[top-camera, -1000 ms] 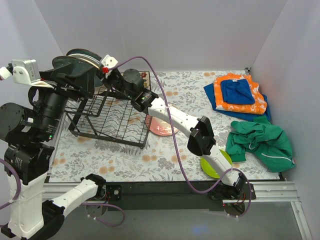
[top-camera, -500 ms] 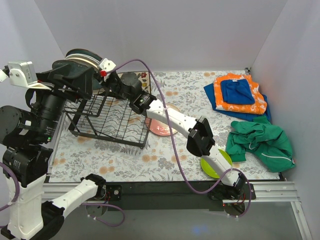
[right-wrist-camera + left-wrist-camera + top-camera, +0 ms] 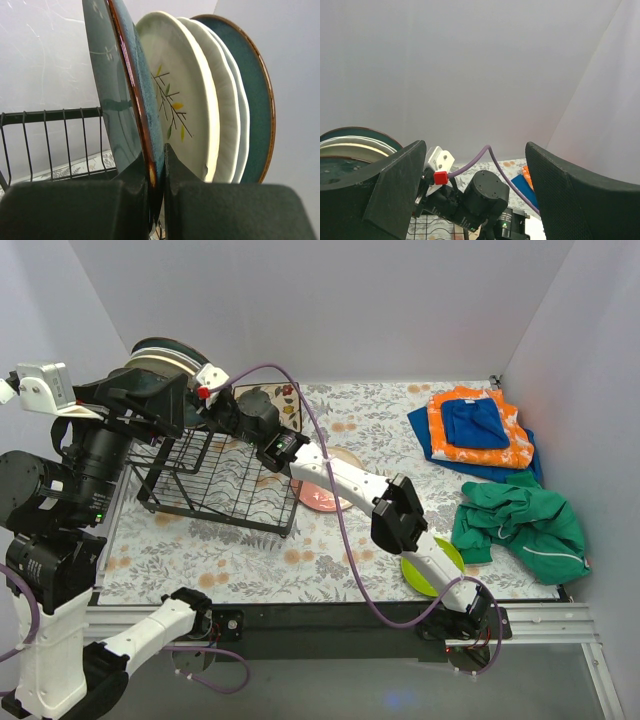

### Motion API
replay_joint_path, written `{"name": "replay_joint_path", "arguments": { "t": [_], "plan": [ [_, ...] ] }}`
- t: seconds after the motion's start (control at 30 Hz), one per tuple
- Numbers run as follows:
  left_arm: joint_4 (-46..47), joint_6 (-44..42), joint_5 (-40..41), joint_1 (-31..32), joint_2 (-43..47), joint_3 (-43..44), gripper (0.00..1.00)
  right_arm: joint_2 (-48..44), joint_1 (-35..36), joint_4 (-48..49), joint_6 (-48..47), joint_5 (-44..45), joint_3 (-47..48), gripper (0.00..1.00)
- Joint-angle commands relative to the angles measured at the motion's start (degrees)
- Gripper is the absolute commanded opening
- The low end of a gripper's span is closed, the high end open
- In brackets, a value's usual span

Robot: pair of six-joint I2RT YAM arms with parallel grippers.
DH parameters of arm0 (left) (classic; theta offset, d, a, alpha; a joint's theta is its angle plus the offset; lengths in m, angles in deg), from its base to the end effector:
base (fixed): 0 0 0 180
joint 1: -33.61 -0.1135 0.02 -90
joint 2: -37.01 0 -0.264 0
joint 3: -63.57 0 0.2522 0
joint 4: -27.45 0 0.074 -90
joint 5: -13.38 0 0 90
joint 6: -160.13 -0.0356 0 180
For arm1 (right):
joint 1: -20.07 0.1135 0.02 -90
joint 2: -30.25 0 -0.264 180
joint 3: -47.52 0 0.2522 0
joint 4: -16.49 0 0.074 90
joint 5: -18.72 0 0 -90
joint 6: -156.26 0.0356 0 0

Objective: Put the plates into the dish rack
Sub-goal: Insert the plate into the dish rack

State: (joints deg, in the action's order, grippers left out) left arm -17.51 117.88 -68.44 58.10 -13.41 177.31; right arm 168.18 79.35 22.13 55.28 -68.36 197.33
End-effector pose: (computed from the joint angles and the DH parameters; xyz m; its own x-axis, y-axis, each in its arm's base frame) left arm 0.0646 -0.0239 0.5767 -0.0200 -0.7960 -0.6050 0.4054 0.5466 -0.7327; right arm 0.2913 0.4867 0.3753 0.3098 0.1489 -0.9391 -0.7892 0.5911 -0.1666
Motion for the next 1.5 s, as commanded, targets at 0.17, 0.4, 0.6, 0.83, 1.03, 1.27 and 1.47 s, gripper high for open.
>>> {"name": "replay_joint_path", "arguments": {
  "t": [0.17, 0.4, 0.6, 0.83, 1.03, 1.27, 1.47],
  "plan": [
    [0.62, -0.9, 0.69, -0.14, -0.48, -0.14, 0.79, -2.31, 0.22, 13.91, 0.79, 1.65, 1.94, 0.01],
    [0.79, -0.9, 0.6, -0.14, -0.65, -0.23, 0.79, -2.58, 0.13, 13.91, 1.49, 1.65, 1.06, 0.01],
    [0.79, -0.9, 0.6, -0.14, -0.65, -0.23, 0.79, -3.02, 0.13, 14.0, 1.49, 1.83, 0.01, 0.16],
    [1.23, -0.81, 0.43, -0.14, -0.74, -0.14, 0.79, -4.15, 0.13, 14.88, 1.32, 1.13, -0.43, 0.39],
    [1.76, -0.64, 0.17, -0.14, -0.74, -0.4, 0.79, -5.48, 0.13, 15.49, 0.09, 1.91, -0.35, 0.41],
    [2.2, 0.15, -0.01, -0.14, -0.04, -1.02, 0.79, -6.09, 0.13, 15.58, -2.64, 3.14, -0.52, 0.41],
    [2.37, 1.12, -0.19, -0.14, 0.32, -1.11, 0.79, -7.67, 0.13, 16.72, -2.12, 1.13, -1.05, 0.41]
  ]
}}
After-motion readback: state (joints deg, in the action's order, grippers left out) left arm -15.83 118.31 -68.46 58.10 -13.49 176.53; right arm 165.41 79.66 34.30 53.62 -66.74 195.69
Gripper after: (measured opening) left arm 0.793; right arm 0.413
